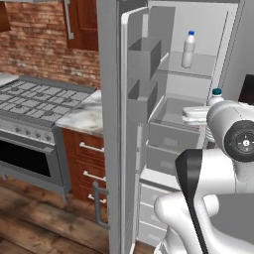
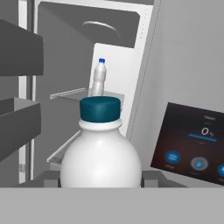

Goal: Take the bottled waters from the counter and place them in the freezer to freeze. Close the freezer door after placing the bottles.

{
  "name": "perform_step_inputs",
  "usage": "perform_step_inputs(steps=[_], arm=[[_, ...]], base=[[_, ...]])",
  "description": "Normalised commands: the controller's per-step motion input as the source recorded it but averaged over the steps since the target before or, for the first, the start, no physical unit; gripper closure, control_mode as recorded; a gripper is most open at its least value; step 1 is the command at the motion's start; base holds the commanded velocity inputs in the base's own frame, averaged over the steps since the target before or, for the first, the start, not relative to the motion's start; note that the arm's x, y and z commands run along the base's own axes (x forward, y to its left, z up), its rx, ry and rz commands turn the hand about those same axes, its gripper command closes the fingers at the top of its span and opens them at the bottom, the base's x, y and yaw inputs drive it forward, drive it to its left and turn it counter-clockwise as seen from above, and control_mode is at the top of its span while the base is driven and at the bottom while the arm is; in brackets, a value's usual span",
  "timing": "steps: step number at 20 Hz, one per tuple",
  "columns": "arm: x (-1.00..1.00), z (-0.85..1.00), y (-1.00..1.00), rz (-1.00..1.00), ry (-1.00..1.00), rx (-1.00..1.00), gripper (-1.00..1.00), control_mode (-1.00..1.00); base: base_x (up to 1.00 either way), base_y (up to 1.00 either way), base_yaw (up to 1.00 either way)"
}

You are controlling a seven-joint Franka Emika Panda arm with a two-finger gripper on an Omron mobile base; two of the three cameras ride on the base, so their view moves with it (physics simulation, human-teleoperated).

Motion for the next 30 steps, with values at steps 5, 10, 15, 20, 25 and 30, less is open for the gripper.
perform_step_inputs(steps=[5,10,15,20,25,30], arm=[[0.0,0.0,0.0,0.0,0.0,0.0,1.0,1.0],[0.0,0.0,0.0,0.0,0.0,0.0,1.0,1.0],[0.0,0.0,0.0,0.0,0.0,0.0,1.0,1.0],[0.0,0.0,0.0,0.0,0.0,0.0,1.0,1.0],[0.0,0.0,0.0,0.0,0.0,0.0,1.0,1.0],[0.0,0.0,0.0,0.0,0.0,0.0,1.0,1.0]], base=[[0.53,0.01,0.0],[0.4,0.1,0.0],[0.38,0.26,0.0],[0.21,0.24,0.0],[0.02,0.02,0.0],[0.0,0.0,0.0]])
